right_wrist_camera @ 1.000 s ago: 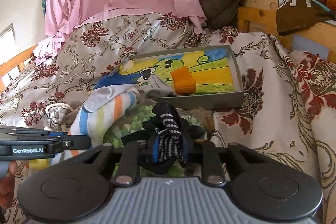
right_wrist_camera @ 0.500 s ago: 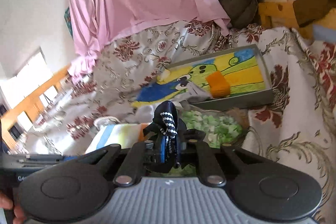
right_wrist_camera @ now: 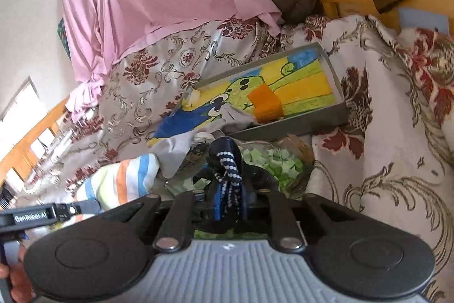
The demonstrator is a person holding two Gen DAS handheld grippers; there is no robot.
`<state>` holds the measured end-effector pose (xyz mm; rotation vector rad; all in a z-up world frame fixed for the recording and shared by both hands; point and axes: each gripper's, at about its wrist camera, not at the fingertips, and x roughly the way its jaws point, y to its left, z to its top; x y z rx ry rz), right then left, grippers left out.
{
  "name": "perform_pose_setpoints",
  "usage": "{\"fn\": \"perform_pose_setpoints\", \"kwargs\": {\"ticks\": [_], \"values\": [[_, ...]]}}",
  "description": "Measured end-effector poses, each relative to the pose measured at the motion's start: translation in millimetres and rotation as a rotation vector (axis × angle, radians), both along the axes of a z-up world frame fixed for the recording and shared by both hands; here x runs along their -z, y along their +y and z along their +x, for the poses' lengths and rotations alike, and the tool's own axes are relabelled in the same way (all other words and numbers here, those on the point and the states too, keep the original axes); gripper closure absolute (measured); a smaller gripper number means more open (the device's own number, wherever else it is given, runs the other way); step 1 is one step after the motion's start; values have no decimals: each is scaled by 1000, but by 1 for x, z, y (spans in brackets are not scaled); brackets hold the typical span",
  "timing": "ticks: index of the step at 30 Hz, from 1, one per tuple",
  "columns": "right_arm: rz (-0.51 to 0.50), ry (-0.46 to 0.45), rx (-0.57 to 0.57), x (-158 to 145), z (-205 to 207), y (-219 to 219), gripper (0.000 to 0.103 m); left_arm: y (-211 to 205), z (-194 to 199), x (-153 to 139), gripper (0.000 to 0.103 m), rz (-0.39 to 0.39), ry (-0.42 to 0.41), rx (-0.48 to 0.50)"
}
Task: Organize soft objects
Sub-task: 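Lift the striped cloth and black sock up from the pile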
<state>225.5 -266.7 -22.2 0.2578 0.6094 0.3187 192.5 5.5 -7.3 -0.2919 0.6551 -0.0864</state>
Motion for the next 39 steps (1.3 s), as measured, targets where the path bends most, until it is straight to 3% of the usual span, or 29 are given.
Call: {"fn": "perform_pose_setpoints", "kwargs": {"ticks": [3,10,18,26,29,31,36,39], "values": [[-45,-19,-4,0,-2,6,79,-6,1,1,73,29,-25,10],[-94,-42,-30,-1,-5,15,64,-20,3,3,38,83,-69,38],[-147,-65,-51,-1,-8,22,52,-43,-1,7,31,186,-133,117],[-239,-92,-82,0,-13,34,43,-61,0,21,33,307,-151,183],[-270,-99,-102,1,-15,38,37,-63,-1,22,43,319,-158,196],[-292,-104,-110,2,-16,41,36,-63,0,22,55,328,-158,206],[-358,-109,-131,3,-18,47,38,-65,-1,23,69,344,-155,217],[-420,-119,-139,4,-22,52,51,-66,-4,23,73,347,-170,231]]}}
